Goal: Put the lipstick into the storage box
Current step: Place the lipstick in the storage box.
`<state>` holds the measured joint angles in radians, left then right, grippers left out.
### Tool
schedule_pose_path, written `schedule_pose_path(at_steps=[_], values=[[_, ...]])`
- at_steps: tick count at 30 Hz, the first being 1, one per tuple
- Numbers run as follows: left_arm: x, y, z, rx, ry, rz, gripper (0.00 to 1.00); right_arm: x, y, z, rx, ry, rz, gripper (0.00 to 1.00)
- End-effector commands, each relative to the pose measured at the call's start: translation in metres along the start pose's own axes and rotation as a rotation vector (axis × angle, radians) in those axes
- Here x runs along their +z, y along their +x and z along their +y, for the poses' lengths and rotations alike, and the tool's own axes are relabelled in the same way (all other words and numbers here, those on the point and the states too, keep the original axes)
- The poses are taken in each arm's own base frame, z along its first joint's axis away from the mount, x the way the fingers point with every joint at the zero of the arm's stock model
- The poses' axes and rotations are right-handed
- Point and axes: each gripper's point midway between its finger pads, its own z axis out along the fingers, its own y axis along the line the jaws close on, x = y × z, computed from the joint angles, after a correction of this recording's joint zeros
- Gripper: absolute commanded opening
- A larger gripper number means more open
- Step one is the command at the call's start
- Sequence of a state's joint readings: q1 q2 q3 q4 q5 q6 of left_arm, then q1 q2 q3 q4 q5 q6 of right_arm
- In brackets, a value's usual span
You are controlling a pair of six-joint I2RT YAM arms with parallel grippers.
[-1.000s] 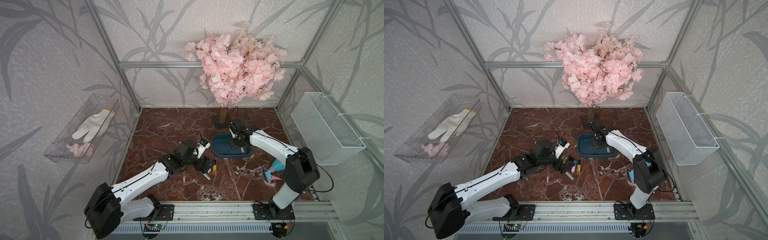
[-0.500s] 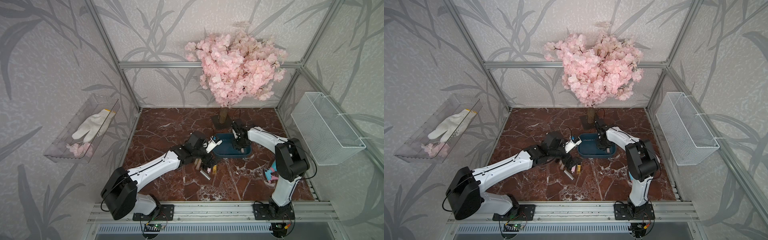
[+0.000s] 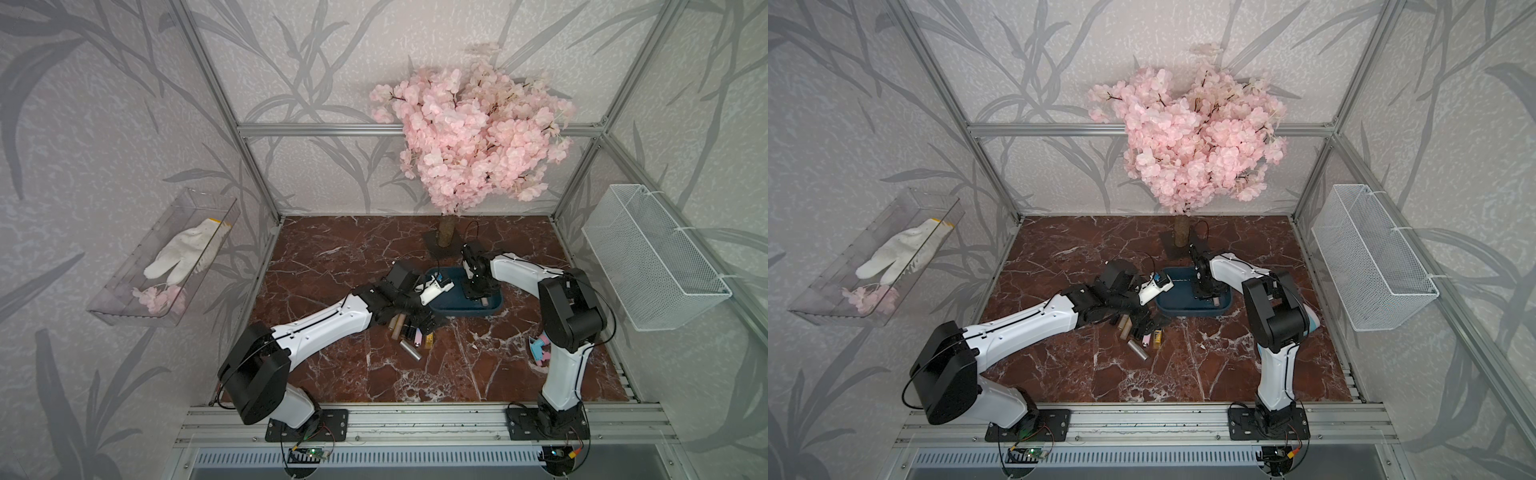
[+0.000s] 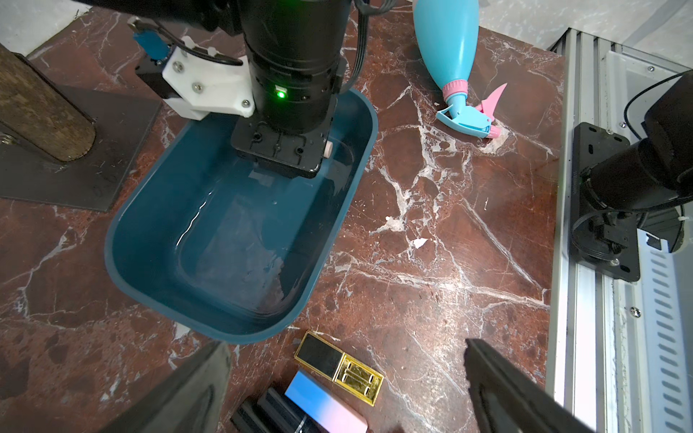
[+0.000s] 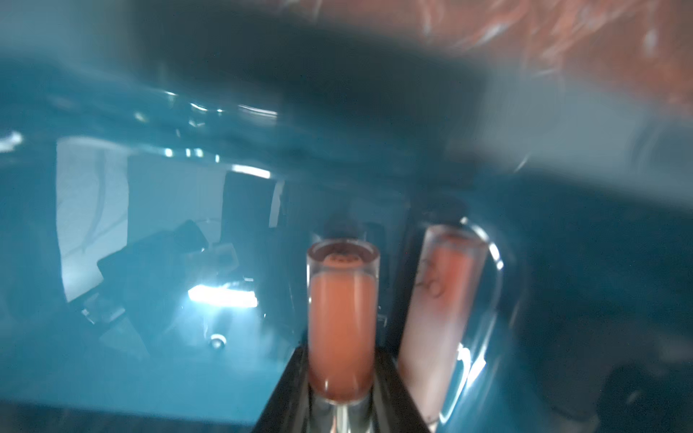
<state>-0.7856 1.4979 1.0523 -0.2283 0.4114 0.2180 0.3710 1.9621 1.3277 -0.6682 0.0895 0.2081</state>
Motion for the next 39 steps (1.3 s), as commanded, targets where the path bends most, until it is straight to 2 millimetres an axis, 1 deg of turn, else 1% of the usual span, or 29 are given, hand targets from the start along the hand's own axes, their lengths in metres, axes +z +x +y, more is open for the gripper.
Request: schedule_pose_path(at_steps=[1,6,7,10,15,20,23,27,32,33,34,35,39], values=[[0.001,-0.006,-0.001,0.022,0.009,0.000,1.00,0.007,-0.006,-0.005,0.005,0.024,-0.001,0.28],[0.000,-0.007,-0.001,0.020,0.005,-0.007,1.00,0.007,-0.006,-0.006,0.012,0.030,-0.002,0.38],[0.000,-0.006,-0.002,0.020,0.006,-0.006,1.00,0.005,-0.008,-0.007,0.016,0.035,-0.006,0.41],[-0.001,-0.003,-0.002,0.019,0.002,-0.005,1.00,0.004,-0.007,-0.008,0.017,0.044,-0.007,0.47],[-0.006,-0.001,-0.002,0.019,-0.010,-0.012,1.00,-0.007,-0.013,-0.009,0.021,0.042,-0.033,0.49],[-0.012,-0.004,0.001,0.013,-0.039,-0.023,1.00,-0.030,-0.022,-0.003,0.011,0.017,-0.085,0.49],[-0.017,-0.006,0.001,0.016,-0.047,-0.034,1.00,-0.048,-0.027,0.003,-0.002,0.001,-0.131,0.50],[-0.023,-0.006,0.001,0.008,-0.064,-0.048,1.00,-0.068,-0.028,0.007,-0.009,-0.014,-0.167,0.51],[-0.036,-0.002,0.009,-0.047,-0.140,-0.074,1.00,-0.093,-0.026,0.008,-0.002,-0.036,-0.220,0.52],[-0.040,-0.002,0.012,-0.069,-0.164,-0.086,1.00,-0.097,-0.025,0.010,-0.009,-0.051,-0.230,0.52],[-0.044,-0.002,0.015,-0.090,-0.187,-0.094,1.00,-0.109,-0.027,0.012,-0.017,-0.074,-0.265,0.52],[-0.048,-0.002,0.017,-0.105,-0.205,-0.100,1.00,-0.115,-0.026,0.015,-0.032,-0.097,-0.280,0.52],[-0.064,0.005,0.022,-0.161,-0.264,-0.117,1.00,-0.143,-0.021,0.036,-0.103,-0.243,-0.360,0.52]])
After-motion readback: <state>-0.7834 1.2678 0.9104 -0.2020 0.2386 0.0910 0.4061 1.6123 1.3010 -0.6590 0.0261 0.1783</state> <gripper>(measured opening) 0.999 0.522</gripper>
